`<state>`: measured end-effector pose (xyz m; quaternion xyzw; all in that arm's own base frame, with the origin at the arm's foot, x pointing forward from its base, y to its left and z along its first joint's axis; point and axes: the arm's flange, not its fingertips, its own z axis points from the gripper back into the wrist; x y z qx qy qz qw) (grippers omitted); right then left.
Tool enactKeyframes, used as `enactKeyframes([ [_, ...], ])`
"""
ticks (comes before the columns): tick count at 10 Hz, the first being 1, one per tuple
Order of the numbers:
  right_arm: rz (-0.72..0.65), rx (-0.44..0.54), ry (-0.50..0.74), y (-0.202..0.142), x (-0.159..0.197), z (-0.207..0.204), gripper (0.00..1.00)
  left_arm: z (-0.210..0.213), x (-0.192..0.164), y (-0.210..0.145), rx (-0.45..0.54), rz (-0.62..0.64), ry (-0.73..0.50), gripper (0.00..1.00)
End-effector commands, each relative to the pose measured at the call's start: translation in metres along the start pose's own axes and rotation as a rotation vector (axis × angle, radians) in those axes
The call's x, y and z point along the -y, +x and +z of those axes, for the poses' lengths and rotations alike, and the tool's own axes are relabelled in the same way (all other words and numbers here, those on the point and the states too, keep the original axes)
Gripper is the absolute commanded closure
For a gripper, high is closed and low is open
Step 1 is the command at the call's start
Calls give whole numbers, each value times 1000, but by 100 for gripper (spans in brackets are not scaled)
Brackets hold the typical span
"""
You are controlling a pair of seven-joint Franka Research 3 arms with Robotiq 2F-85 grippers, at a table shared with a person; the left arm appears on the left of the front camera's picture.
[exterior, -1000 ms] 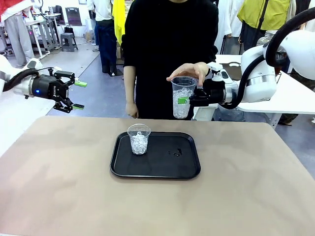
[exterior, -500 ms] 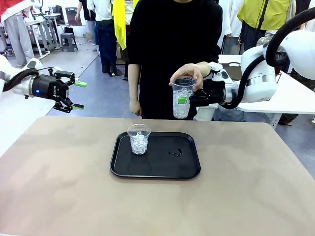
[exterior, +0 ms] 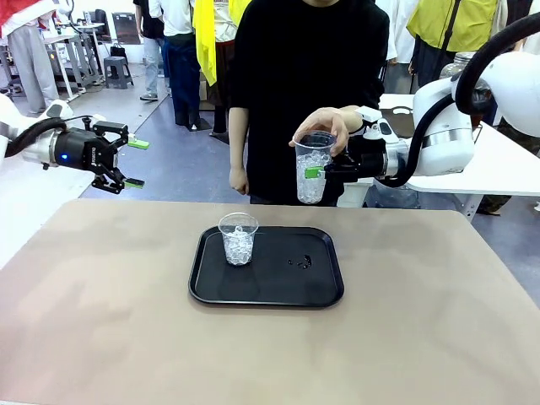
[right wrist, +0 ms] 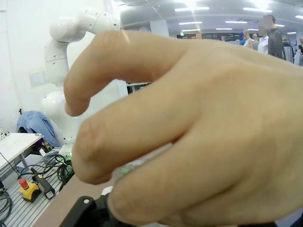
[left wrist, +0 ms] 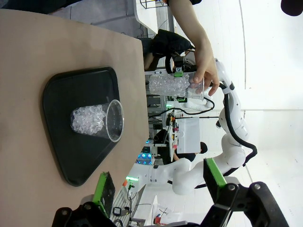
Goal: Pour the drink into the iced cup.
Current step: Open the gripper to release the iced cup you were holding.
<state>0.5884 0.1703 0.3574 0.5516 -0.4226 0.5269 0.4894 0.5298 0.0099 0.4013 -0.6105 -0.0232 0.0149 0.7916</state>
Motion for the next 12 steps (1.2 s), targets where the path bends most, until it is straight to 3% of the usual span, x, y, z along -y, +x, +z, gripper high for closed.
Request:
enactKeyframes([
  [1, 9, 7, -2, 5, -2, -1, 31, 0, 1, -1, 3, 1, 2, 0],
  [9, 9, 7, -2, 5, -2, -1, 31, 0, 1, -1, 3, 1, 2, 0],
  [10, 0, 0, 0, 0, 0, 0, 11, 0, 1, -1, 3, 1, 2, 0],
  [11, -9, 2, -5, 0, -1, 4, 0, 0, 1, -1, 3, 1, 2, 0],
  [12, -13, 4, -11, -1, -2, 9, 0, 0, 1, -1, 3, 1, 2, 0],
])
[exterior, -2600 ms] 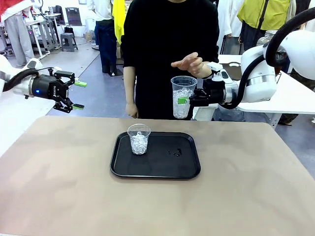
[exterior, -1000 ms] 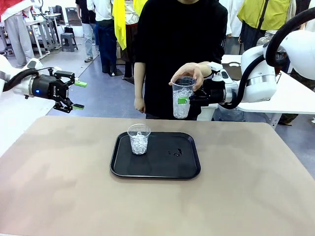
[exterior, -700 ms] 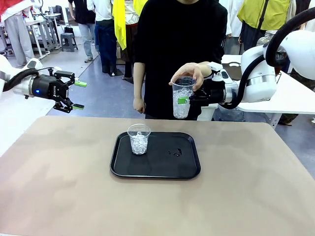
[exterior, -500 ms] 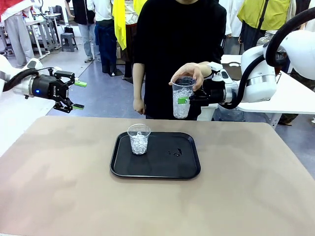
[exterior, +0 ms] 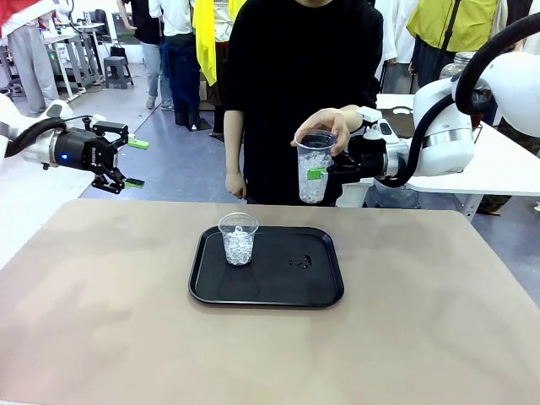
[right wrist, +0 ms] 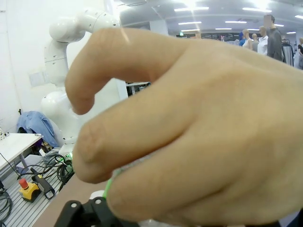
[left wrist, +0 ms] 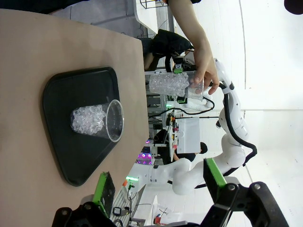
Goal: Pour the drink into the iced cup.
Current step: Open the gripper to release the iced cup you were holding.
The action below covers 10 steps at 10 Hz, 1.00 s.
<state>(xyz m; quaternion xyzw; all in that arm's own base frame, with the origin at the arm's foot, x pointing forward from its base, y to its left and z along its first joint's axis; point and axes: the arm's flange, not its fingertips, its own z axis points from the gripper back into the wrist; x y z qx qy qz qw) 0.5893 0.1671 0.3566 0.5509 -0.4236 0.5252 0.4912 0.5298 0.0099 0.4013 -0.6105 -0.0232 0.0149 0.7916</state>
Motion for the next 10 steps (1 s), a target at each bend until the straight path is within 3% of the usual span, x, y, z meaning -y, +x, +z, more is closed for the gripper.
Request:
enactKeyframes([
  [1, -12, -1, -17, -1, -4, 11, 0, 0, 1, -1, 3, 1, 2, 0],
  [5, -9, -2, -93, -16, -20, 50, 0, 0, 1, -1, 3, 1, 2, 0],
  [10, 52, -6, -178, -55, -66, 121, 0, 0, 1, -1, 3, 1, 2, 0],
])
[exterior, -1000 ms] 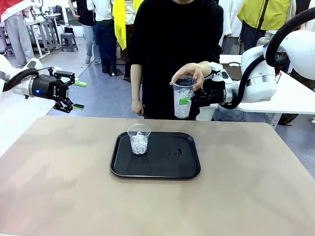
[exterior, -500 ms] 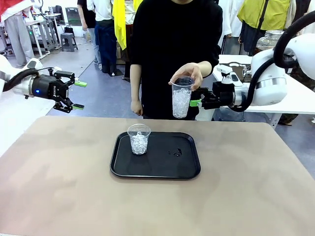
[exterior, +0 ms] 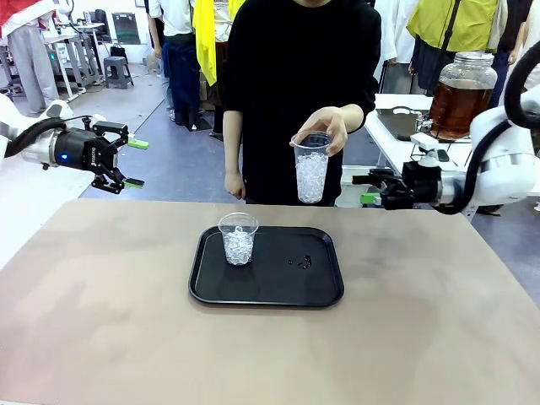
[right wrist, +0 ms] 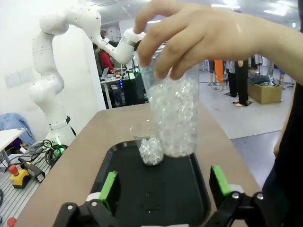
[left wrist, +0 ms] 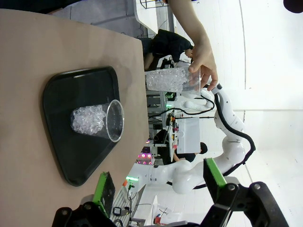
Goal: Pour the drink into the iced cup.
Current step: Open the gripper to release the iced cup you were holding, then pick up the iced cup indicated by the human and present it to them.
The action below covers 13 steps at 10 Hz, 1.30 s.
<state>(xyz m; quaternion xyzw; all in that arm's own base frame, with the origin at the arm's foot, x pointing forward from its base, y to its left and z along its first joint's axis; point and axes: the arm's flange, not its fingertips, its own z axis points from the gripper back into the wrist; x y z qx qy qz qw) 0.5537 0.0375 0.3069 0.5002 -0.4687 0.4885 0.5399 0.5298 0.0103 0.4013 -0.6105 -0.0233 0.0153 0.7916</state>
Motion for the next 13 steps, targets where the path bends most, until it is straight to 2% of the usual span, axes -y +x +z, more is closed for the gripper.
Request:
enactKeyframes([
  [1, 45, 18, -9, 0, -20, 15, 0, 0, 1, -1, 2, 0, 2, 0],
  [4, 53, 18, -43, -6, -28, 30, 0, 0, 1, -1, 2, 0, 2, 0],
  [5, 22, 16, -27, -7, -17, 29, 0, 0, 1, -1, 2, 0, 2, 0],
  [13, 22, 16, -27, -7, -17, 29, 0, 0, 1, -1, 2, 0, 2, 0],
])
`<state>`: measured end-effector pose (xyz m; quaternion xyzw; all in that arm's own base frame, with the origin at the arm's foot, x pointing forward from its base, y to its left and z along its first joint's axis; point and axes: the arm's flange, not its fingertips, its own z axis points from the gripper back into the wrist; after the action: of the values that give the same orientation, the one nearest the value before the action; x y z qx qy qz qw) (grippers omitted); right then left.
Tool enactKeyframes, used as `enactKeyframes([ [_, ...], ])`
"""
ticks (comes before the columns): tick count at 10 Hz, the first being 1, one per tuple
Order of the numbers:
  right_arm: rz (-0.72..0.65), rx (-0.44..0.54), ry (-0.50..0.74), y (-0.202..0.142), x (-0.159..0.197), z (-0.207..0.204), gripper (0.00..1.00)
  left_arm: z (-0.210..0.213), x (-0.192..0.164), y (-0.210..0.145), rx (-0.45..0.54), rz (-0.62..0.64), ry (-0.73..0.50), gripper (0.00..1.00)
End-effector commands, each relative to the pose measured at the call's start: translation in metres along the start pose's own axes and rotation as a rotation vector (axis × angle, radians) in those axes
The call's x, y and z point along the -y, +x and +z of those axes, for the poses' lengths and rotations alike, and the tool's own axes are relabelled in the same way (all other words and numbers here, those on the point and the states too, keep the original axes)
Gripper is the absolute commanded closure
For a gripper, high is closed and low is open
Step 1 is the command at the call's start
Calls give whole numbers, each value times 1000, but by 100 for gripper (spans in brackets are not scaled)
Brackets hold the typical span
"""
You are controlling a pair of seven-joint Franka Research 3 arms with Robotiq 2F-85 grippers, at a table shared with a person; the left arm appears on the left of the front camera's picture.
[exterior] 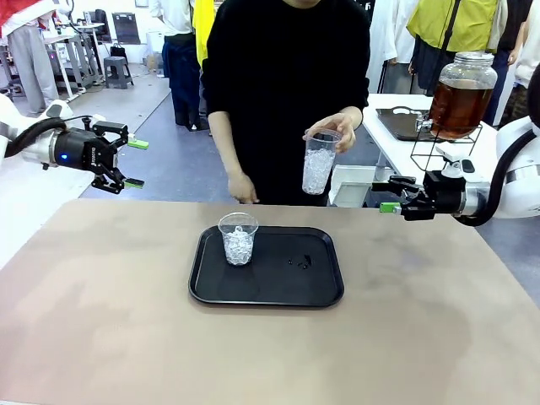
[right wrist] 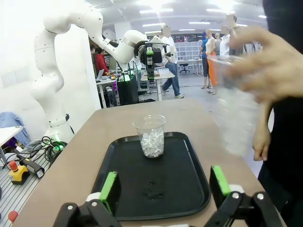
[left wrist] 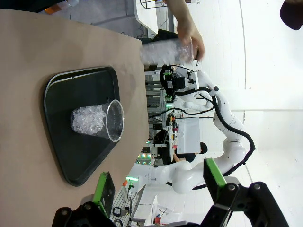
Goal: Pour the drink into the iced cup.
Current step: Pick up the iced cup indicated by the human and present it to them.
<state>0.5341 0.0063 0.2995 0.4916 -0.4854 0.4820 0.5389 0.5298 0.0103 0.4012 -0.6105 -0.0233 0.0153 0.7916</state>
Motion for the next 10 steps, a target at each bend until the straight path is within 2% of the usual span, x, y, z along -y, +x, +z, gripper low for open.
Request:
enactKeyframes([
  [1, 3, -1, 4, 3, 1, -2, 0, 0, 1, -1, 2, 0, 2, 0],
  [10, 3, -1, 4, 3, 1, -2, 0, 0, 1, -1, 2, 0, 2, 0],
])
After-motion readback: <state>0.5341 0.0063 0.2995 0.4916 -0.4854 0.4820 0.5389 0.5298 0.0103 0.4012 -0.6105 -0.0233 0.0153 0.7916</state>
